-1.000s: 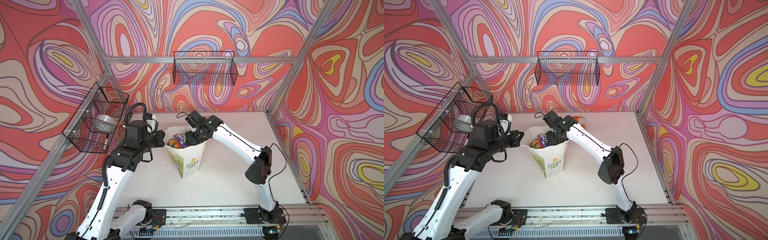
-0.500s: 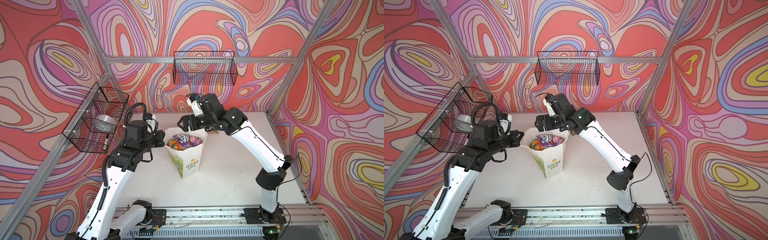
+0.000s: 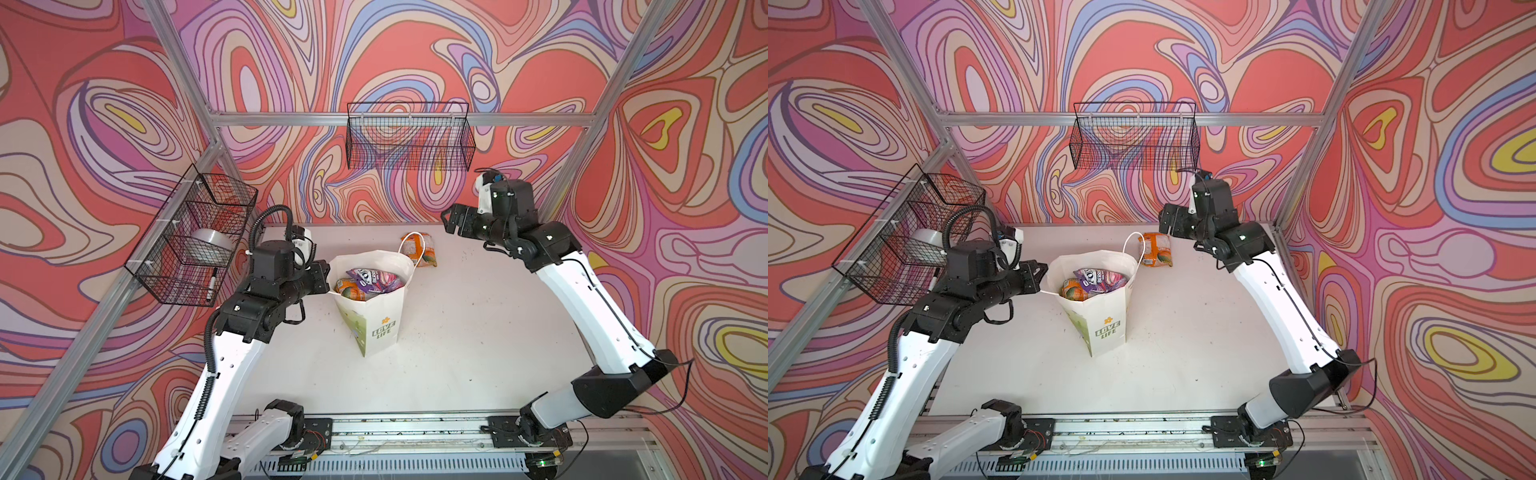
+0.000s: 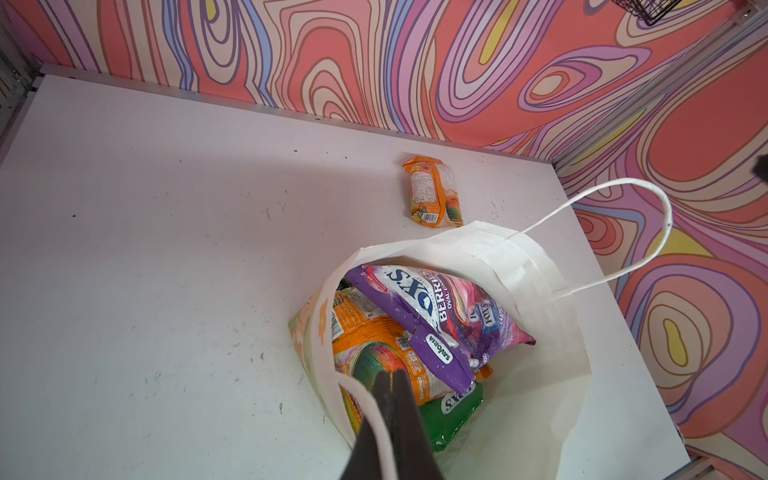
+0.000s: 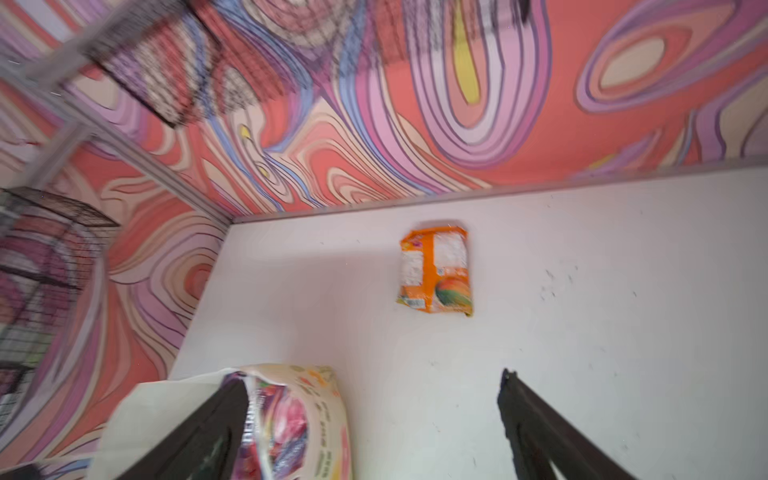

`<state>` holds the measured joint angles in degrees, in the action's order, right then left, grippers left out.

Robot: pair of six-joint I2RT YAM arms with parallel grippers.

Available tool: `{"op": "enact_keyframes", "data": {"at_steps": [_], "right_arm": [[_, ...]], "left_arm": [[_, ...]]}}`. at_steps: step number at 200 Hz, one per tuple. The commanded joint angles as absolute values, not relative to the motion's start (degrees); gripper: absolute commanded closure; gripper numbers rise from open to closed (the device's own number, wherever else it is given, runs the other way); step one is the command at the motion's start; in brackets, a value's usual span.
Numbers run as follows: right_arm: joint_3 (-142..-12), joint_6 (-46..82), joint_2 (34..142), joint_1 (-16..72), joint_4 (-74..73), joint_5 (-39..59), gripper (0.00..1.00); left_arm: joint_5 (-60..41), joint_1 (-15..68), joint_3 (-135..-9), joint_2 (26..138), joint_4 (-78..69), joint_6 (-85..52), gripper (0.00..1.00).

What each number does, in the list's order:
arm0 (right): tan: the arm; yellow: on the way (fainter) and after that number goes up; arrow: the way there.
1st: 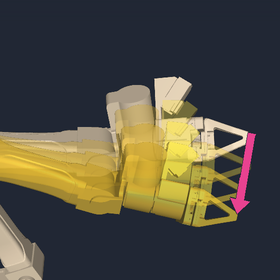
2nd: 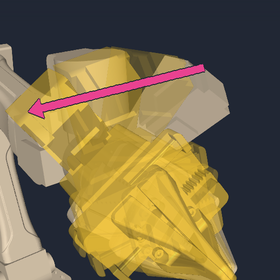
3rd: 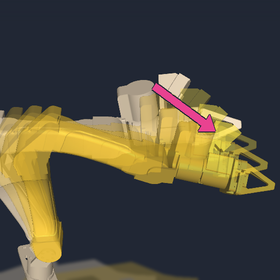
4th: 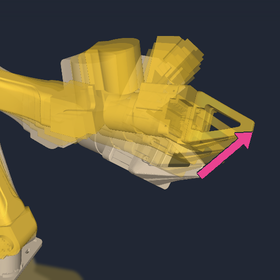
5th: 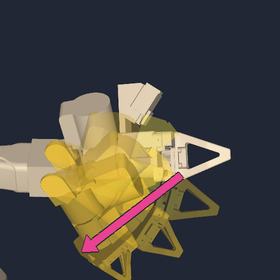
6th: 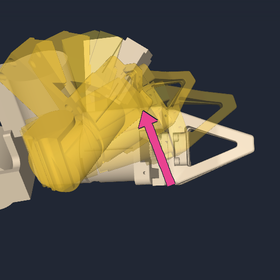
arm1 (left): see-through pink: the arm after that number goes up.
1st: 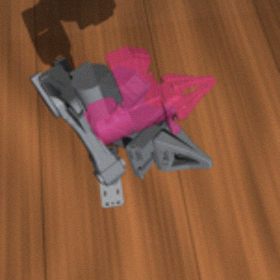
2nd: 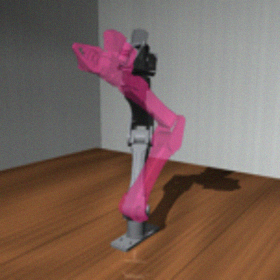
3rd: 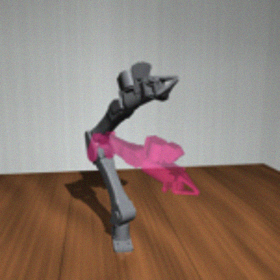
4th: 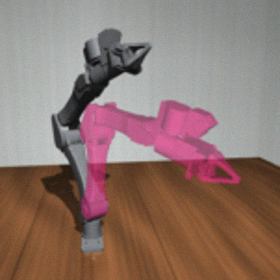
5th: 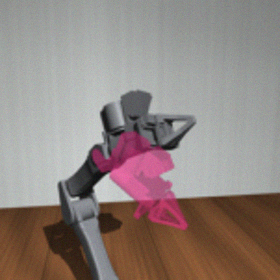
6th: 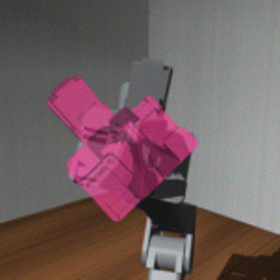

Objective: Place the snacks into the paper bag
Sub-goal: 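Move the right gripper back to the last orange Mango packet, then lower the right gripper and grasp the orange Mango packet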

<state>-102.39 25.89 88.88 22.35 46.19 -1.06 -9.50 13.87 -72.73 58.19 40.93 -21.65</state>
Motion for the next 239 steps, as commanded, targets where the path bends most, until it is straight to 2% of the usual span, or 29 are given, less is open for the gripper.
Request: {"op": "enact_keyframes", "data": {"at_steps": [1, 28, 56, 132, 197, 239], "right_arm": [[-96.34, 29.15, 91.52, 17.49, 40.61, 4.43, 0.01], [-89.83, 30.75, 96.3, 14.03, 33.27, 7.89, 0.02], [-91.18, 30.34, 105.62, 13.32, 32.15, 8.63, 0.01], [-103.31, 30.17, 124.33, 13.18, 29.25, 14.0, 0.02], [-114.01, 28.79, 135.54, 13.18, 30.73, 15.75, 0.02], [-118.78, 28.93, 140.76, 13.95, 32.36, 15.89, 0.02]], "left_arm": [[-8.1, 13.45, -73.25, 57.24, 37.93, -21.3, 1.0], [-9.53, 13.43, -73.05, 57.42, 37.62, -21.63, 1.0], [-8.64, 13.4, -73.28, 58.09, 37.98, -21.27, 1.0], [-7.97, 13.44, -73.14, 56.27, 37.69, -21.18, 1.0], [6.75, 13.43, -73.01, 55.3, 40.44, -22.71, 1.0], [4.12, 13.26, -72.9, 56.39, 39.94, -22.81, 0.98]]}}
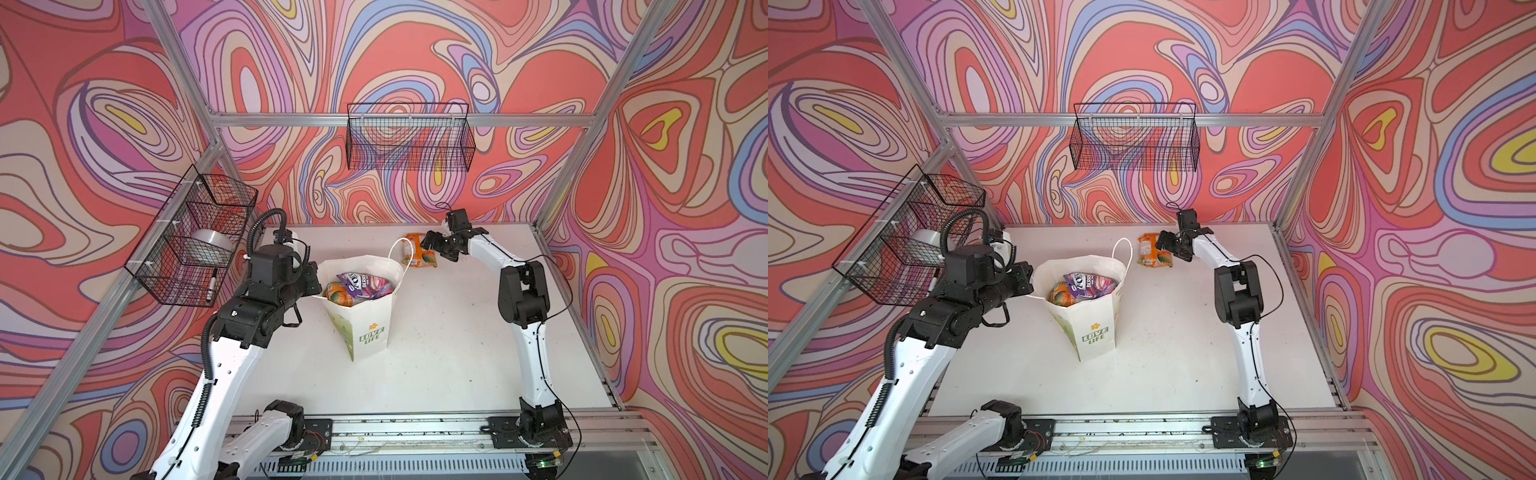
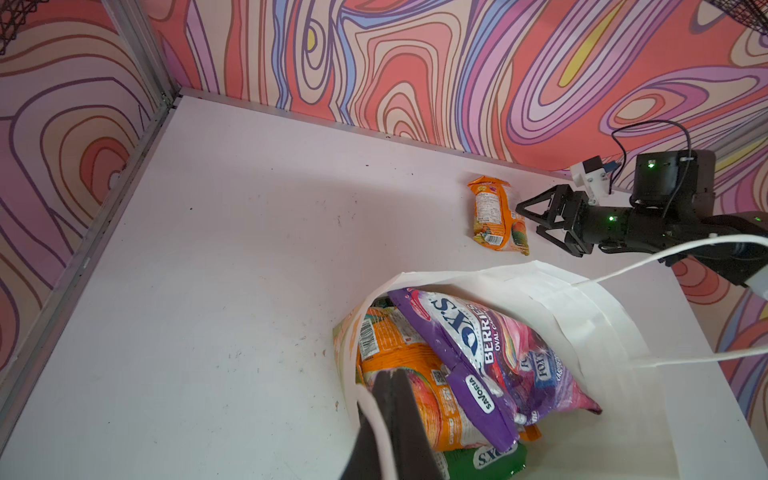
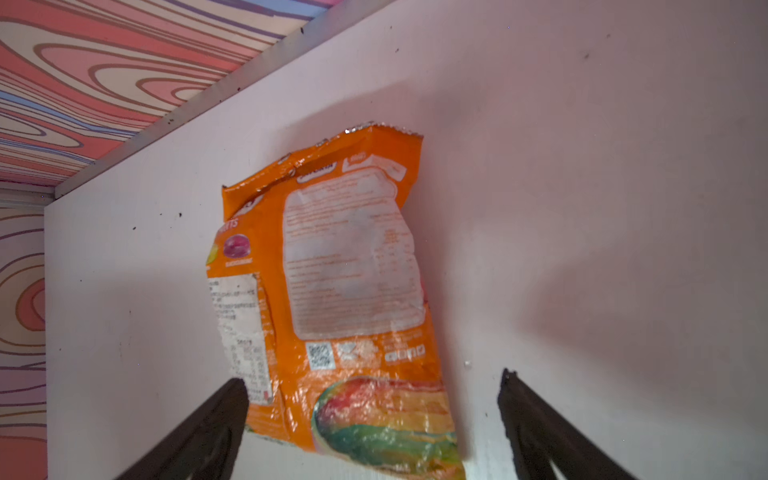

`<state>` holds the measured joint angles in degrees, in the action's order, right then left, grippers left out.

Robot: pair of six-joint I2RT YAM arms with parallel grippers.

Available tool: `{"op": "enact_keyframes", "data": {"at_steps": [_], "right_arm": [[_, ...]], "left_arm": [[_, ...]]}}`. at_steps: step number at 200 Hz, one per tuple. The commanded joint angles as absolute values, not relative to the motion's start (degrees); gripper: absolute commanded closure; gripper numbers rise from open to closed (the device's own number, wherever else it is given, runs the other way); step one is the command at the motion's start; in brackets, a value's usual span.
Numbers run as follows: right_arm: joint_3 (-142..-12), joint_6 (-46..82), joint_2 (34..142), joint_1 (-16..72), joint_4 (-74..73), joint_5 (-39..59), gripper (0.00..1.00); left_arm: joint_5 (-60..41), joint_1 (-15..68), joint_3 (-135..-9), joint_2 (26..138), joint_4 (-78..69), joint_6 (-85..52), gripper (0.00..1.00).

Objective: Place the snacks into the paper bag
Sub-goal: 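Lower the right gripper and grasp the orange Mango packet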

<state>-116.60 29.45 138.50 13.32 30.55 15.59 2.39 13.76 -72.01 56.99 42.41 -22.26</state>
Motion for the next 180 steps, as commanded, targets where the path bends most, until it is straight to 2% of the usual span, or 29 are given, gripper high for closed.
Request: {"op": "enact_keyframes", "data": {"at_steps": [1, 72, 125, 147, 162, 180], "right_arm": [[-118.85, 28.83, 140.82, 14.01, 32.35, 15.86, 0.02], [-122.23, 28.37, 144.78, 15.79, 37.36, 11.59, 0.02], [-117.96, 27.89, 142.62, 17.98, 40.58, 5.71, 0.19], [-114.53, 27.33, 141.54, 18.54, 39.21, 5.9, 0.33], [-112.54, 27.96, 140.94, 18.57, 37.52, 7.86, 0.5], [-108.0, 30.18, 138.53, 18.55, 34.13, 10.09, 0.76]], "left_arm": [[4.21, 13.27, -72.88, 56.41, 39.92, -22.79, 0.98], [2.51, 13.18, -72.82, 57.15, 39.52, -22.83, 0.98], [1.79, 13.18, -72.55, 57.3, 39.2, -22.74, 0.97], [1.44, 13.18, -72.58, 57.3, 39.2, -22.76, 0.97], [0.75, 13.18, -72.52, 57.29, 38.99, -22.91, 0.97], [0.03, 13.18, -72.42, 57.48, 38.93, -23.17, 0.97]]}}
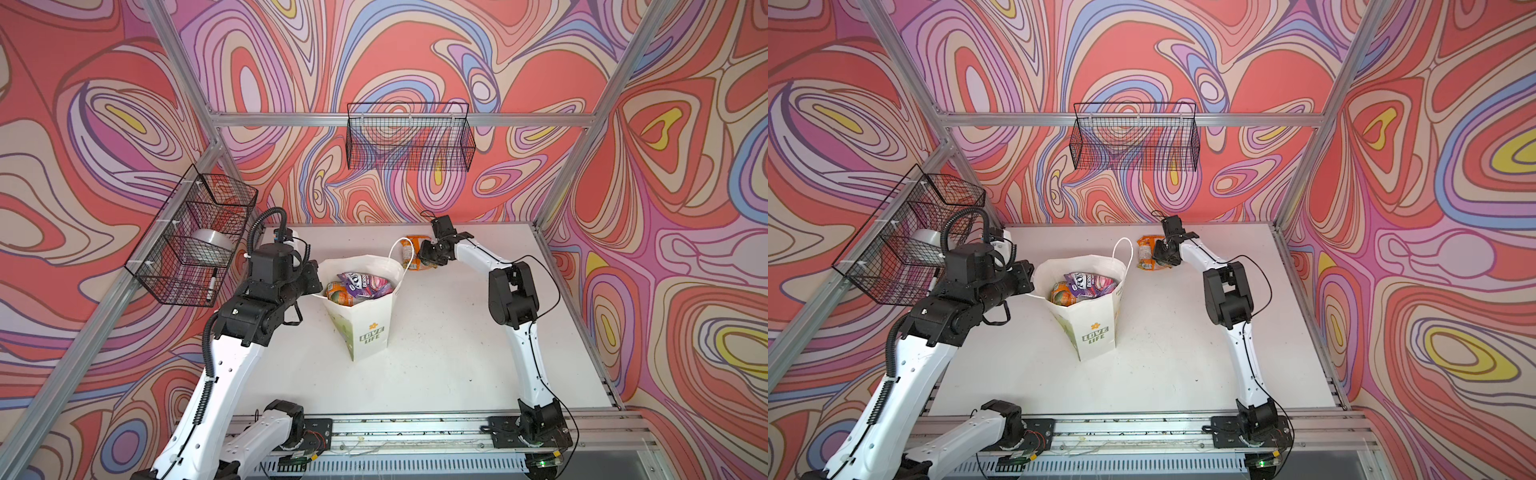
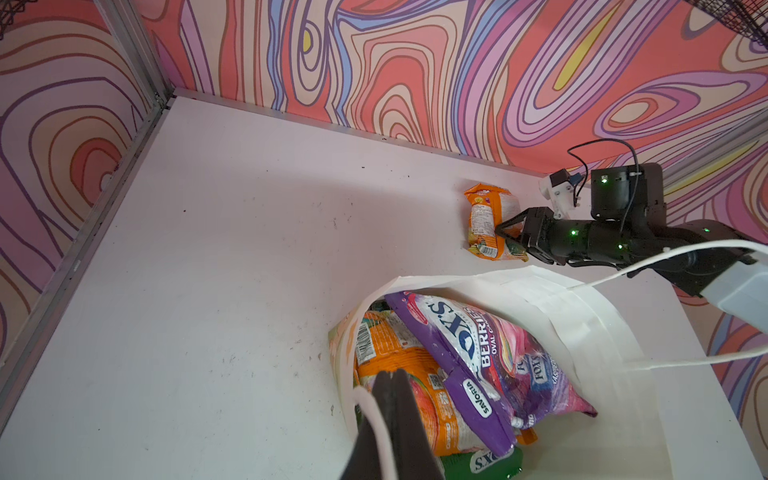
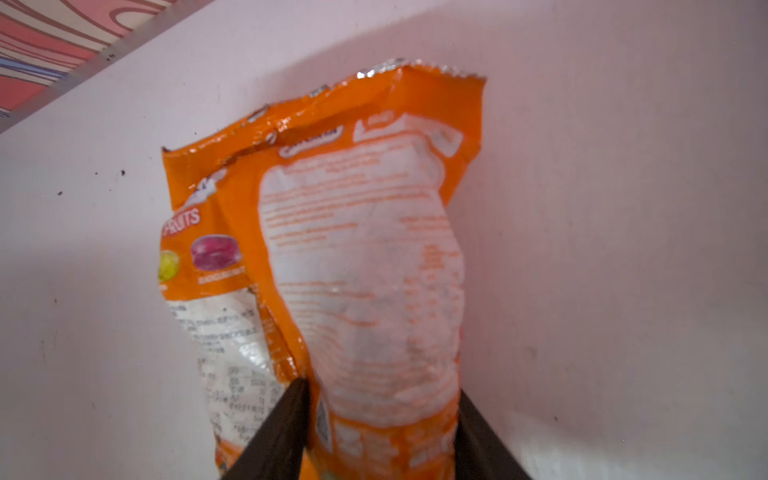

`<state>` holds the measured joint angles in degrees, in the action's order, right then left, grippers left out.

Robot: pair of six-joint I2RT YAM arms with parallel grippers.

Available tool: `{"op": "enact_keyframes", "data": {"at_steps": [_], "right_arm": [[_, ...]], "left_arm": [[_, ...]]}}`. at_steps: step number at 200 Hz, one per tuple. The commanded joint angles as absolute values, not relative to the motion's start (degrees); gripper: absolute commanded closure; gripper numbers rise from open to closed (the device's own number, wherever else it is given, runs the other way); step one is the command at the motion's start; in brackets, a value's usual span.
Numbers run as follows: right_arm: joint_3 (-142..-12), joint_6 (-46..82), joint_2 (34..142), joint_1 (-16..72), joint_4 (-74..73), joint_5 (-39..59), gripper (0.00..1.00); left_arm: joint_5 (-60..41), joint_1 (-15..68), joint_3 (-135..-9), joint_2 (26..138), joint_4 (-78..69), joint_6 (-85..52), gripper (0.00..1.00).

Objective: Place the snacks into the paper bag
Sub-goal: 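Lower the right gripper and grasp the orange Mango packet, then lift the orange packet with the right gripper and carry it over the bag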

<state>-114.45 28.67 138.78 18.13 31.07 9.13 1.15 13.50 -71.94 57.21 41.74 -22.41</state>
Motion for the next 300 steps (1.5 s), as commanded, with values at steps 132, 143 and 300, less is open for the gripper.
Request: {"op": "enact_keyframes", "data": {"at_steps": [132, 143, 300], "right_arm": [[-77.88, 34.17, 103.88, 18.63, 25.98, 9.86, 1.0], [-75.13, 34.75, 100.55, 18.63, 25.55, 9.39, 1.0], [-88.82, 31.16, 82.14, 32.23, 33.49, 1.37, 1.0]], "left_arm": [[-4.14, 12.74, -72.51, 58.72, 38.45, -23.16, 0.96], [-4.51, 12.69, -72.42, 58.84, 38.39, -23.37, 0.96], [-6.51, 12.68, -72.42, 58.93, 38.06, -23.36, 0.96]]}}
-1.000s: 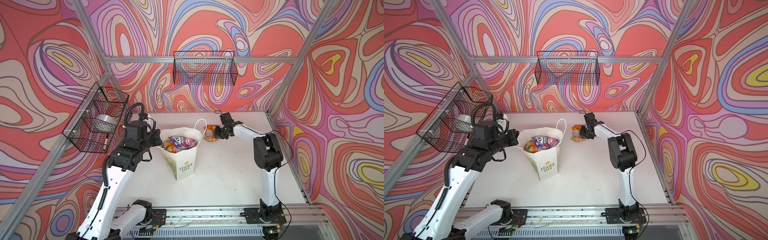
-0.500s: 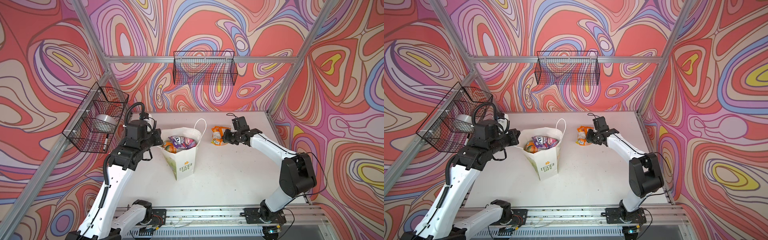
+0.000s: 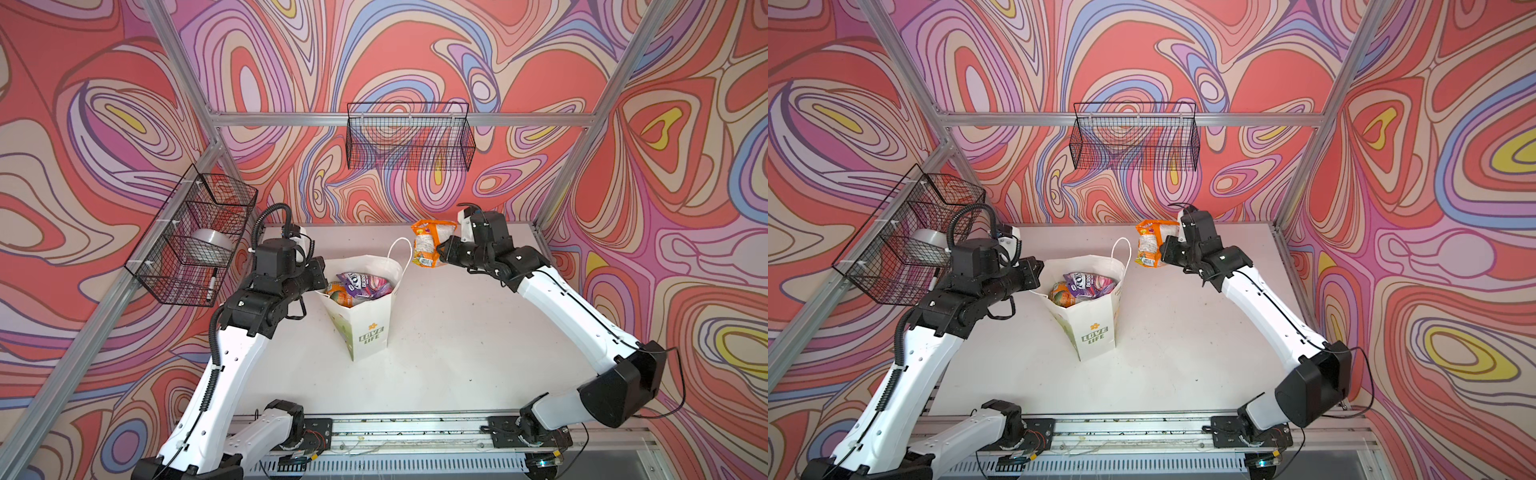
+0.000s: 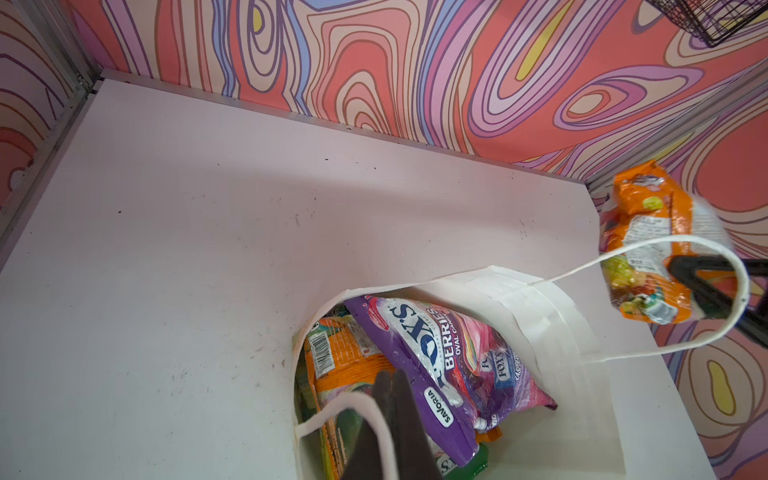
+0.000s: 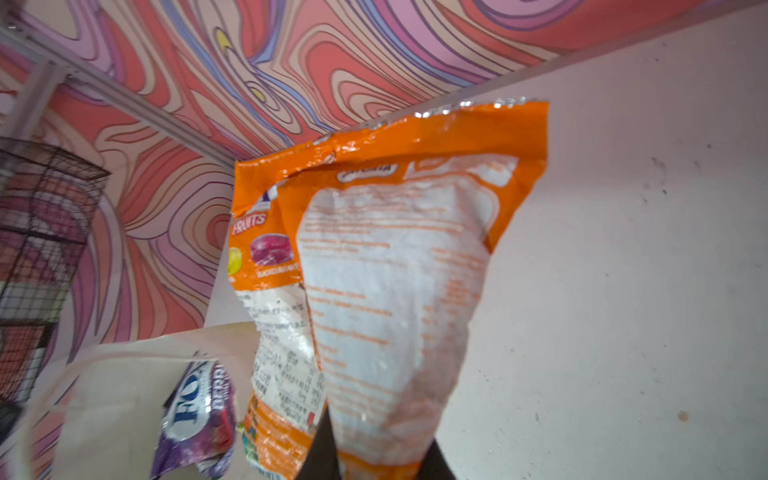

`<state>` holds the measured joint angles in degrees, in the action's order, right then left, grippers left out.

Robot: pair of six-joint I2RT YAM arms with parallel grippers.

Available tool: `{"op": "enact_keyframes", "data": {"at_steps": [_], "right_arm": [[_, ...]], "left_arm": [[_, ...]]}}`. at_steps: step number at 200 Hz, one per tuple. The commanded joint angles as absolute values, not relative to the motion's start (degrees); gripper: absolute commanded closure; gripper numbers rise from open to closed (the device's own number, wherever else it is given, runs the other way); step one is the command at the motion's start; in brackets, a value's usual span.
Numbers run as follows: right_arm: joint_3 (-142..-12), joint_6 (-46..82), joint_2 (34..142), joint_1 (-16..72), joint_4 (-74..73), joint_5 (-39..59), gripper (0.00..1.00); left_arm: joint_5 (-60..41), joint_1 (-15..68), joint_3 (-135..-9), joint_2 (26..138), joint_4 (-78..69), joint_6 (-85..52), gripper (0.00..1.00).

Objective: Place the snacks into the paper bag
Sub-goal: 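Lift the orange packet with the right gripper and carry it over the bag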

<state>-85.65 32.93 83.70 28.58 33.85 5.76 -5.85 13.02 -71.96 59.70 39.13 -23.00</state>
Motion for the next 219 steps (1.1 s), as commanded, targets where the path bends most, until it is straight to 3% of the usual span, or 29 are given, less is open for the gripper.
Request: {"op": "enact_keyframes", "data": {"at_steps": [1, 96, 146, 187, 219], "right_arm": [[-89.01, 31.13, 82.2, 32.29, 33.49, 1.34, 1.0], [-115.07, 26.65, 94.65, 43.58, 39.48, 2.9, 1.0], [-113.81, 27.66, 98.86, 47.37, 35.5, 3.64, 1.0], [-121.95, 26.6, 109.05, 47.51, 40.82, 6.49, 1.0], [-118.73, 26.63, 110.5, 48.88, 40.54, 6.08, 1.0]], "left_arm": [[-6.46, 12.71, -72.42, 58.95, 38.06, -23.33, 0.96], [-7.99, 12.61, -72.39, 59.95, 37.69, -23.25, 0.95], [-9.19, 12.65, -72.16, 60.52, 37.26, -23.51, 0.96], [-9.1, 12.66, -72.25, 60.55, 37.3, -23.21, 0.95], [-8.13, 12.64, -72.11, 60.28, 37.3, -23.38, 0.95]]}}
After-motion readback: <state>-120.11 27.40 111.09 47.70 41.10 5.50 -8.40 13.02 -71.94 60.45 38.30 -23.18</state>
